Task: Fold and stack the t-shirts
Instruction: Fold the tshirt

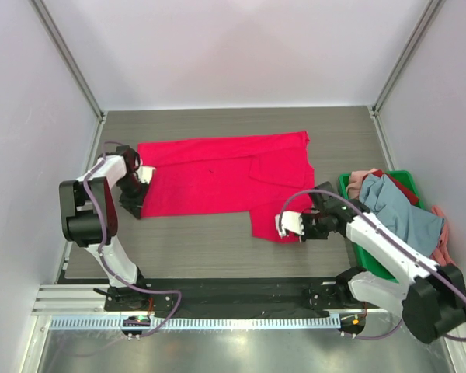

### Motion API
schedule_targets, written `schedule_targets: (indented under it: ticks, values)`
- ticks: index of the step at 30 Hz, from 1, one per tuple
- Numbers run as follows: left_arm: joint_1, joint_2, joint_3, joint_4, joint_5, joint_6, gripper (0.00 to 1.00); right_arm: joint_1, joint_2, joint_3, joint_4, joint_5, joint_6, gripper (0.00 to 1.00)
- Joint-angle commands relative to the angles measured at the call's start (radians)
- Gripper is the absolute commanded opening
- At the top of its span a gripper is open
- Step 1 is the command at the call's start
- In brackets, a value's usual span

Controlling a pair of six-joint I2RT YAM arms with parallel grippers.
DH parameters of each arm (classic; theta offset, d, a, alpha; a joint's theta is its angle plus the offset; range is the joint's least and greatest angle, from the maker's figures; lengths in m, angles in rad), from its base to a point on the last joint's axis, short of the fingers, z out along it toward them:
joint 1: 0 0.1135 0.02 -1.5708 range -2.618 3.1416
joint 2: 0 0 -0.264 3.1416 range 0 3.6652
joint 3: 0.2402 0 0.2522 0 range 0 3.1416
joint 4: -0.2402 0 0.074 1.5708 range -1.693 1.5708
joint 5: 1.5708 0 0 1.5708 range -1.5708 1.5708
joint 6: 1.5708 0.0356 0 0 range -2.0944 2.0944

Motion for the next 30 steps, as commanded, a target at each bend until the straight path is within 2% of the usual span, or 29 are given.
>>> schedule_targets:
  ticks: [1, 6, 14, 21, 30]
  values:
    - [0.006, -0.089, 0.070, -0.085, 0.035, 0.044, 0.00, 0.001, -0.088, 0.140, -0.033, 0.023, 0.080, 0.01]
    - [0.006, -0.101, 0.158, -0.117, 0.055, 0.052, 0.00, 0.001, -0.072, 0.255, -0.038, 0.080, 0.146, 0.01]
    - [0.006, -0.015, 0.335, -0.140, 0.053, 0.065, 0.00, -0.029, 0.068, 0.367, 0.132, 0.161, 0.235, 0.01]
    - [0.004, 0.120, 0.504, -0.170, 0.068, 0.065, 0.00, -0.114, 0.273, 0.546, 0.296, 0.205, 0.333, 0.01]
    - [0.006, 0.331, 0.780, -0.268, 0.107, 0.059, 0.00, -0.181, 0.582, 0.853, 0.386, 0.235, 0.428, 0.01]
